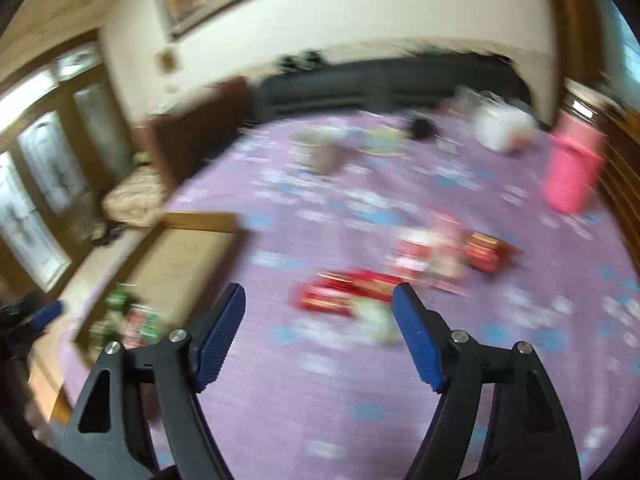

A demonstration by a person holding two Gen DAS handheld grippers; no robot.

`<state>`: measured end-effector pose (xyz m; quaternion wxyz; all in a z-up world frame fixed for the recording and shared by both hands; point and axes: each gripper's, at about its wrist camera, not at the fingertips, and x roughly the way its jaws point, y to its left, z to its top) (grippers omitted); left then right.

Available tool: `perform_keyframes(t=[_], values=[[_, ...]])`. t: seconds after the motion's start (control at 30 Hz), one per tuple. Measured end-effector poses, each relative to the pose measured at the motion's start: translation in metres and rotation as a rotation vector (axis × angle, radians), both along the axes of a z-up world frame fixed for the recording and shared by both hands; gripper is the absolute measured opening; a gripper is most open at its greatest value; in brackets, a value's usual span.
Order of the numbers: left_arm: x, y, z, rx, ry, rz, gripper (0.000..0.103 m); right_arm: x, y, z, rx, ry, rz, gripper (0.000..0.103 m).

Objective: Organize snacks
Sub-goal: 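Grasp a white-silver packet with the right gripper while the left grasps a red packet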

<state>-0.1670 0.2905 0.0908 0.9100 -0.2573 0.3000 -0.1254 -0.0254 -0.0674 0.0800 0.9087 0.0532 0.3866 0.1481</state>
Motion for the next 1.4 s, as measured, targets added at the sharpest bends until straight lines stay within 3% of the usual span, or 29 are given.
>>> perform_keyframes(t=[0.17, 0.37, 0.43, 0.5, 0.6, 0.77, 0.97, 1.13, 1.3, 1.4], values=[[0.012, -0.057, -0.006, 0.067, 0.05, -0.111, 0.079, 0.013, -0.007, -0.035, -0.028, 0.081, 0.033, 0.064], [0.019, -0.104, 0.007, 0.272, 0.056, -0.182, 0.079, 0.044, 0.02, -0.062, -0.113, 0.091, 0.078, 0.055], [0.025, -0.114, 0.014, 0.331, 0.048, -0.194, 0.079, 0.051, 0.023, -0.068, -0.109, 0.092, 0.095, 0.046], [0.035, -0.123, 0.018, 0.37, 0.048, -0.205, 0.079, 0.056, 0.021, -0.073, -0.08, 0.099, 0.106, 0.027], [0.06, -0.144, 0.013, 0.42, 0.06, -0.258, 0.079, 0.055, 0.011, -0.074, -0.019, 0.111, 0.109, 0.026], [0.121, -0.188, -0.033, 0.44, 0.171, -0.42, 0.079, 0.052, -0.012, -0.065, 0.059, 0.123, 0.068, 0.026], [0.171, -0.23, -0.064, 0.682, 0.139, -0.444, 0.079, 0.063, -0.032, -0.074, 0.177, 0.188, 0.053, 0.026], [0.18, -0.237, -0.078, 0.746, 0.186, -0.475, 0.077, 0.069, -0.042, -0.077, 0.214, 0.215, 0.025, 0.026], [0.164, -0.24, -0.075, 0.729, 0.2, -0.52, 0.028, 0.067, -0.038, -0.076, 0.194, 0.209, 0.033, 0.026], [0.149, -0.241, -0.074, 0.729, 0.202, -0.555, 0.027, 0.066, -0.037, -0.077, 0.189, 0.207, 0.036, 0.026]])
